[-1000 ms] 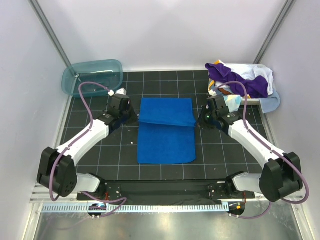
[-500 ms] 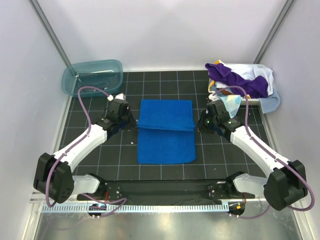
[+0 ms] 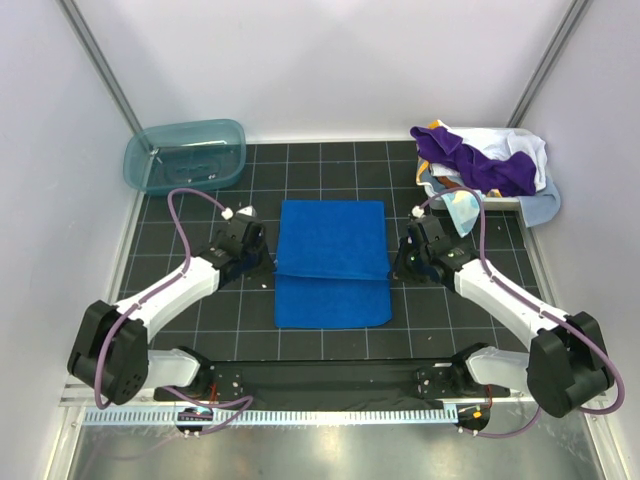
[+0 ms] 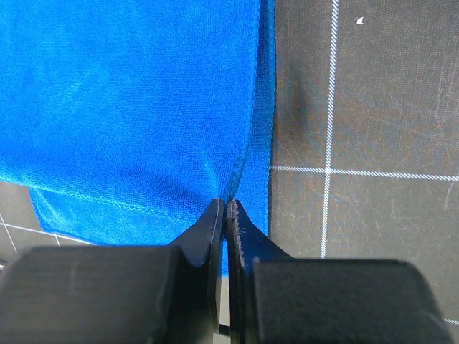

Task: Fold and stack the towels
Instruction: Fold the towel

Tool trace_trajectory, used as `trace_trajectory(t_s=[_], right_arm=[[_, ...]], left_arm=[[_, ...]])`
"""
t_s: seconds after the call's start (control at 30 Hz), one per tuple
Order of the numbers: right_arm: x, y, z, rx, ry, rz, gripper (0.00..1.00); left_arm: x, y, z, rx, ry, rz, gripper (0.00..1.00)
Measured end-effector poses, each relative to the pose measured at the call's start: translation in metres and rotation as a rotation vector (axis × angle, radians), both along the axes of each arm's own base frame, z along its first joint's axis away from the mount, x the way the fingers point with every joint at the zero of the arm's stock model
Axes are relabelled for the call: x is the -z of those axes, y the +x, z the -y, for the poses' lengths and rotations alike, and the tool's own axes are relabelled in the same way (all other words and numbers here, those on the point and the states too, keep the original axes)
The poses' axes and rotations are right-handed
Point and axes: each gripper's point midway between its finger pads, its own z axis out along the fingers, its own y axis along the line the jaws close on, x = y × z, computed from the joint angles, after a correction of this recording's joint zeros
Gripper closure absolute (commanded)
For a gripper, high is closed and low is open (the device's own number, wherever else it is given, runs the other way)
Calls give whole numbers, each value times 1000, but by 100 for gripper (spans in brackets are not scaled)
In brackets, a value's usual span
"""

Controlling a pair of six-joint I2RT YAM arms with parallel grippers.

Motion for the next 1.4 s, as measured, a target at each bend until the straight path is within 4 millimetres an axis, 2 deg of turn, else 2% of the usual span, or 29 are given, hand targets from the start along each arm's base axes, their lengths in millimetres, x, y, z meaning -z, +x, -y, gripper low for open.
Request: trace_trajectory(t_s=[0.2,0.47,0.63,0.77,0.97,1.27,1.4], right_arm=[[-9,2,0,3,-2,8,99],[-50,11,2,23,15,108,99],[-53,9,4,26,15,116,99],[-42,3,4,19,6,93,99],[-6,-18,7,15,-6,14,99],[37,-42,6,-4,-17,-77,99],[40,-42,6,-4,-18,-83,99]], left_arm=[[-4,0,0,1,-1,4,100],[-39,3,2,4,-39,80,100],[-42,0,2,10,-46,82,100],[-34,-5,1,16,-43,63,100],[-6,-24,2,41,-43,-1,100],[31,-44,4,60,-28,-81,100],[32,-43,6,64,-31,-81,100]])
